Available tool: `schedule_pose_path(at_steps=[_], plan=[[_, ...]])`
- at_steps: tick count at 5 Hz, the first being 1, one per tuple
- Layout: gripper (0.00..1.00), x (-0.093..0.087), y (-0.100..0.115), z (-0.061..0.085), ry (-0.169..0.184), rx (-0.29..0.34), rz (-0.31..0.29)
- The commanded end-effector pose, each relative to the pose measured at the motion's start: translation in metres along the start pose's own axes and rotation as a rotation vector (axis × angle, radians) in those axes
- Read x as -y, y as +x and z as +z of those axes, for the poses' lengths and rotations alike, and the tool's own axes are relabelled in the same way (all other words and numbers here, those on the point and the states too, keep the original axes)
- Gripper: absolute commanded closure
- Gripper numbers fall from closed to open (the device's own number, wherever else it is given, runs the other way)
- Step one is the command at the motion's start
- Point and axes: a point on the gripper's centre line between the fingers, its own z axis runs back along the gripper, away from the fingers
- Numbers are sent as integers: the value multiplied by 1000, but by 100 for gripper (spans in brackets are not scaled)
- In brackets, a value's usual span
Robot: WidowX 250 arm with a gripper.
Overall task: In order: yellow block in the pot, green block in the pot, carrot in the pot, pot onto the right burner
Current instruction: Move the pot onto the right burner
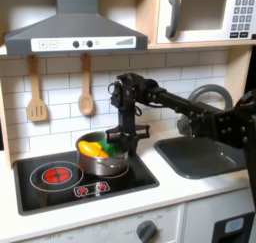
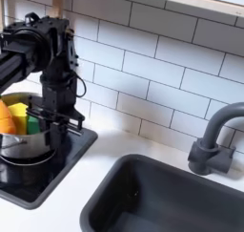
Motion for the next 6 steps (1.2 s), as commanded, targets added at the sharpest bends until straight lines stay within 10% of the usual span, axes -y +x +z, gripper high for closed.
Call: schedule_pose_path(at_steps=[1,2,3,4,6], plan=[[100,24,0,-3,-41,3,-43],[0,22,-2,3,-22,19,-36],[0,18,-19,8,-32,33,6],[0,17,-36,39,26,93,27],[0,-2,-60,94,13,240,117]])
